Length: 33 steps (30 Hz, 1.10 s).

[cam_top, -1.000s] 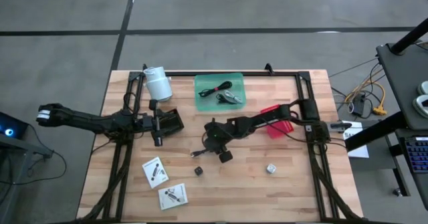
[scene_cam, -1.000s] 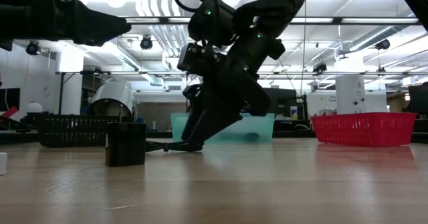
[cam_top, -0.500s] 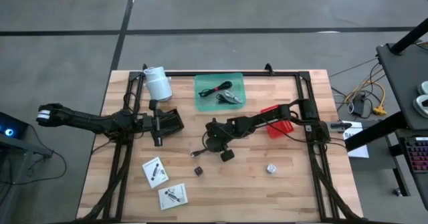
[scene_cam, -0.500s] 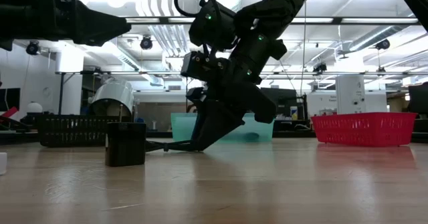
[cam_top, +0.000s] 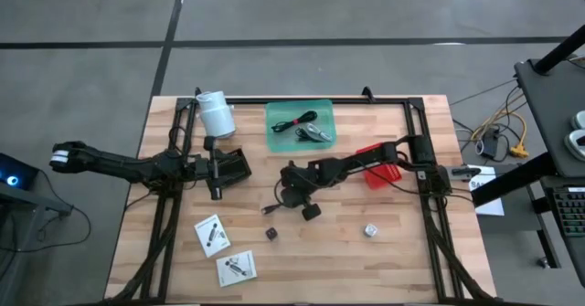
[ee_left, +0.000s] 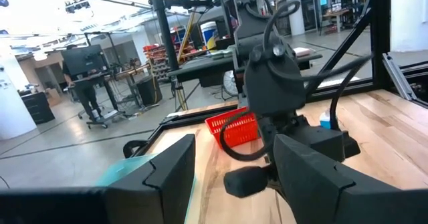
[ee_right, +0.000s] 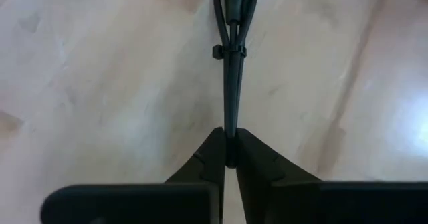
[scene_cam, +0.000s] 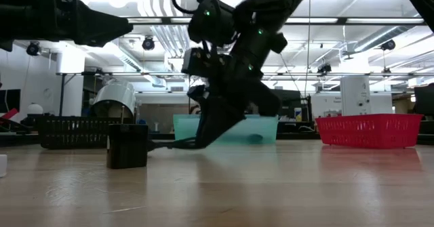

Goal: Pick and place items into bin
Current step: Put the black charger cable into the blue bin

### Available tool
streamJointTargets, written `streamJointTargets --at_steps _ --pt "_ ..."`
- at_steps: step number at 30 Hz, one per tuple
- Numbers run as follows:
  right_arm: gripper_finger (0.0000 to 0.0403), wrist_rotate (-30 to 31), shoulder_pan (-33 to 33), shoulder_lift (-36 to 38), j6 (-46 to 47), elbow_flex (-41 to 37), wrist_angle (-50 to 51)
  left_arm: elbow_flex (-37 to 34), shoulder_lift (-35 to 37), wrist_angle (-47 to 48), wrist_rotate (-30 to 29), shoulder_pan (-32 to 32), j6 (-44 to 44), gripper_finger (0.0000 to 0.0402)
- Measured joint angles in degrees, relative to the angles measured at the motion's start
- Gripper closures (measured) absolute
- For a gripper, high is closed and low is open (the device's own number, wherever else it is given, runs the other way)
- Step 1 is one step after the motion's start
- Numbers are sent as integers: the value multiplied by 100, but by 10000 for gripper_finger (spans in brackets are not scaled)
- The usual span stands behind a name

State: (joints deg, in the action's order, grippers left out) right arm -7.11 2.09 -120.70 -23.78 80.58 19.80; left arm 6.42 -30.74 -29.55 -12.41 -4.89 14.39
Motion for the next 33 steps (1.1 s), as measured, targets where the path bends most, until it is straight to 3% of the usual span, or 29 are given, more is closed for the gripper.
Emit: streamJointTargets --at_steps 8,15,18,25,31,33 --pt "393 1578 -9 297 103 604 970 -2 0 3 1 0 -2 214" --pt "393 4284 -150 983 110 684 1207 -2 -28 11 1 0 -2 214" --pt "393 4908 -375 1255 120 684 1303 -2 -35 -2 1 0 -2 214" --pt "394 4638 -1172 1461 484 681 1706 -2 -28 2 -1 0 -2 214" --pt "394 2850 -1876 1388 862 621 1711 -2 -35 -4 1 0 -2 214" --pt "394 2536 -2017 1383 882 618 1656 -2 -28 1 0 0 -2 214"
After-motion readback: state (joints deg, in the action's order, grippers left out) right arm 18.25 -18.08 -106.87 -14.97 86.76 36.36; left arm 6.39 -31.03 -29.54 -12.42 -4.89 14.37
